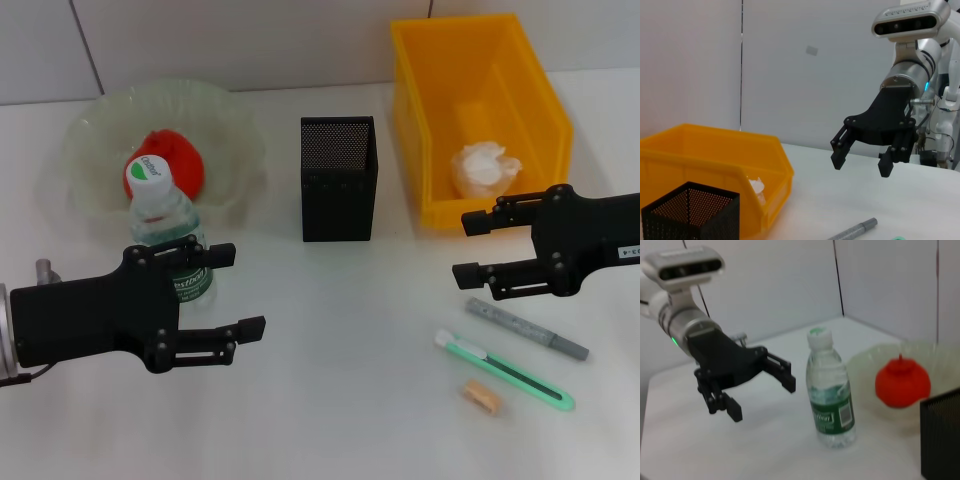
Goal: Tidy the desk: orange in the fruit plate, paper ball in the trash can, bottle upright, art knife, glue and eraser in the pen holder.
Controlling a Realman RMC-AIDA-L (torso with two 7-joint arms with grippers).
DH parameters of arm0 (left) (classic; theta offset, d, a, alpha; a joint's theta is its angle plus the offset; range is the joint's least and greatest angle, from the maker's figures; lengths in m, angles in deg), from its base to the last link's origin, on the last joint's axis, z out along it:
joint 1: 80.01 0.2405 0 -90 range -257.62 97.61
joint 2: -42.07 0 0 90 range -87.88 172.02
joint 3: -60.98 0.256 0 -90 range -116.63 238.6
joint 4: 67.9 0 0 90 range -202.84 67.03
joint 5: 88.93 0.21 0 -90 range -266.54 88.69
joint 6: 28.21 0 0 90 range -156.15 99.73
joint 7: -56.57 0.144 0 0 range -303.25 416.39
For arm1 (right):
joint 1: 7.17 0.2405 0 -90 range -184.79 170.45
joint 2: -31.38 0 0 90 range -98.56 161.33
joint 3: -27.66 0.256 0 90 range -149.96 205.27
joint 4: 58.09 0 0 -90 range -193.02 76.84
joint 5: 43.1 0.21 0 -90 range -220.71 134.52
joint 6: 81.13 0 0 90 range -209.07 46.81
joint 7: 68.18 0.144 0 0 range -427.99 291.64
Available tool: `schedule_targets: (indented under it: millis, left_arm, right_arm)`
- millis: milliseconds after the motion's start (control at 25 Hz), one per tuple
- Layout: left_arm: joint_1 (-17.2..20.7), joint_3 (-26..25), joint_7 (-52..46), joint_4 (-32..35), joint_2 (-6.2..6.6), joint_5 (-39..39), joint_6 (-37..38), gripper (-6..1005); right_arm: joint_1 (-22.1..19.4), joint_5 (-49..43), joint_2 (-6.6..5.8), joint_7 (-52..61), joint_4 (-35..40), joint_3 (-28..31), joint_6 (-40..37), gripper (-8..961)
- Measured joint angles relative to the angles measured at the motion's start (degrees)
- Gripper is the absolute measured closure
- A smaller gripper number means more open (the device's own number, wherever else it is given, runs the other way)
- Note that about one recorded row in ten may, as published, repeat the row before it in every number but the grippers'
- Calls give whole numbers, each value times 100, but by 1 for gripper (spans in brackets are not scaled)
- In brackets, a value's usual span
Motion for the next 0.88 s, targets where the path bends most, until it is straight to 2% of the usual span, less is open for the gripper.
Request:
schedule_targets:
  millis: [280, 560, 880]
  left_arm:
    - [-27, 28, 0, -25, -3, 13, -12, 137]
    - [-50, 48, -3, -52, -3, 16, -35, 137]
    - [-115, 56, -9, -73, -11, 16, -56, 137]
  right_arm:
    - [53, -510, 9, 1204, 888, -479, 19, 256]
    - [376, -1573, 0, 2527, 1704, -1019, -99, 255]
    - [707, -2322, -5, 3275, 1919, -1326, -174, 255]
